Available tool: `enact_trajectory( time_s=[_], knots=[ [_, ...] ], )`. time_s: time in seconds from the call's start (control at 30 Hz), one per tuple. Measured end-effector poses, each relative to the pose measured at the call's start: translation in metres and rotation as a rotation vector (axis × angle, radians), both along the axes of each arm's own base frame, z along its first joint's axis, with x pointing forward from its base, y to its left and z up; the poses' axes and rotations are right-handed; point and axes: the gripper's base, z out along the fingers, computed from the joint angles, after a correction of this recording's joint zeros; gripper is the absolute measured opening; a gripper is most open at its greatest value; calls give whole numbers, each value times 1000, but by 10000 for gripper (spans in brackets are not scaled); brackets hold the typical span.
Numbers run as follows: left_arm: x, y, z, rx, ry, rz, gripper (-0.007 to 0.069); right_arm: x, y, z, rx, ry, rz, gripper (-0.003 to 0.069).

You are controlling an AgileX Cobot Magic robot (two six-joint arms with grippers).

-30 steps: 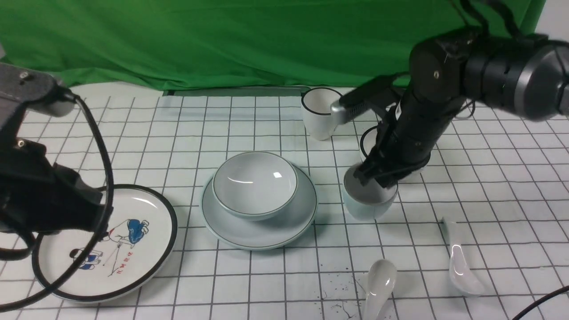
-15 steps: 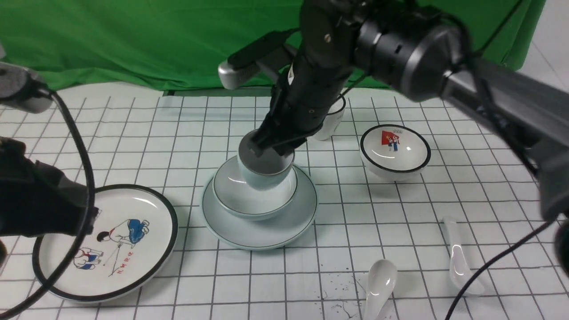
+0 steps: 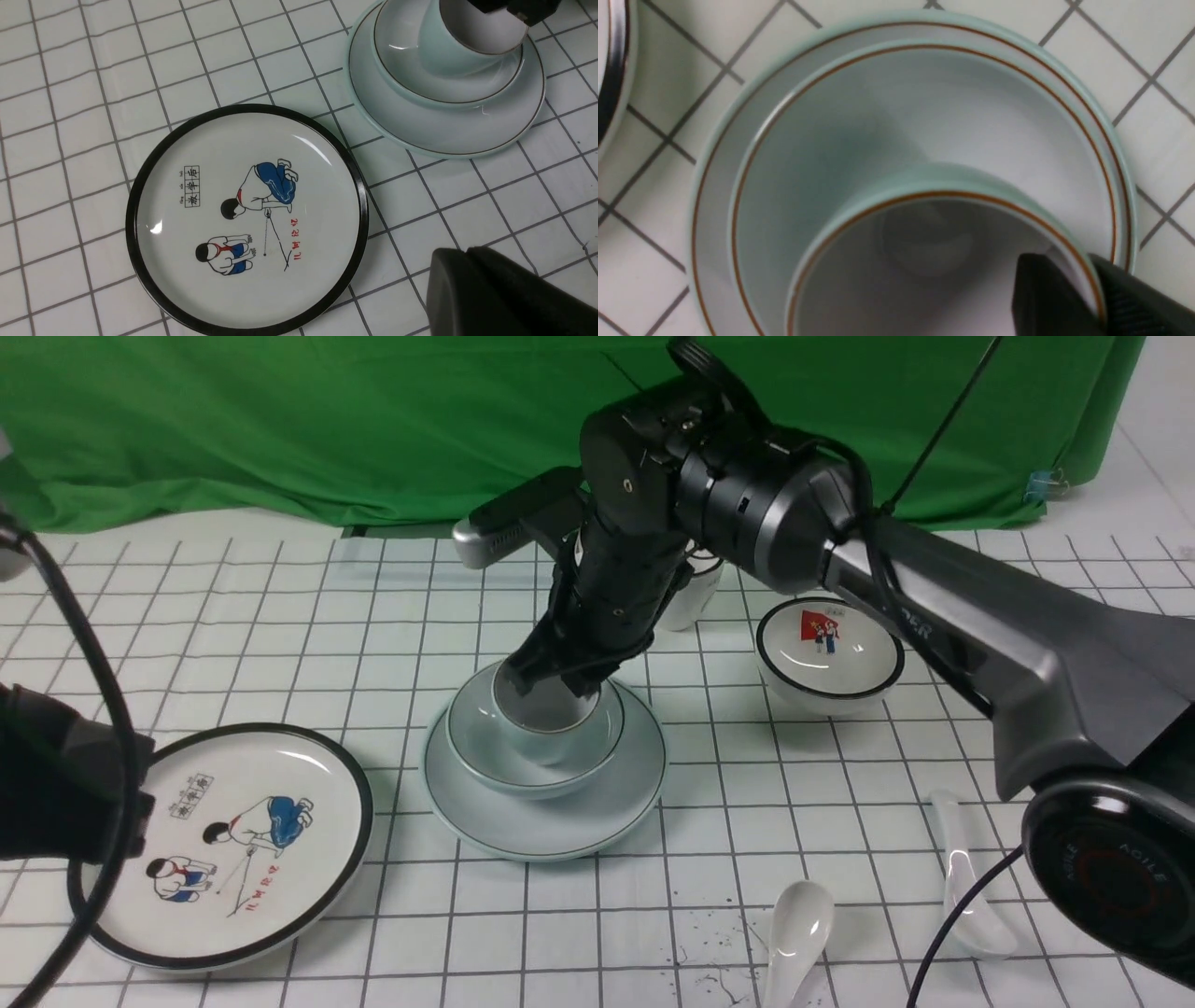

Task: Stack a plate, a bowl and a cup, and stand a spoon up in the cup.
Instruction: Use the right arm to put the blue teacup into the blue rice bowl in the middle, then use the right arm to grab a blue soup spoon

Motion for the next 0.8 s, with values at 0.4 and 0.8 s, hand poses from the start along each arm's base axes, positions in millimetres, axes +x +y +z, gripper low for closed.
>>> enact_trajectory(
  time_s=[0.4, 0.8],
  knots=[
    [-1, 0, -1, -1, 9, -2, -36, -21, -18, 66, 9, -26, 14, 486],
    [-2, -3, -1, -28, 32, -14, -36, -93, -135, 87, -125, 13, -102, 491]
  ],
)
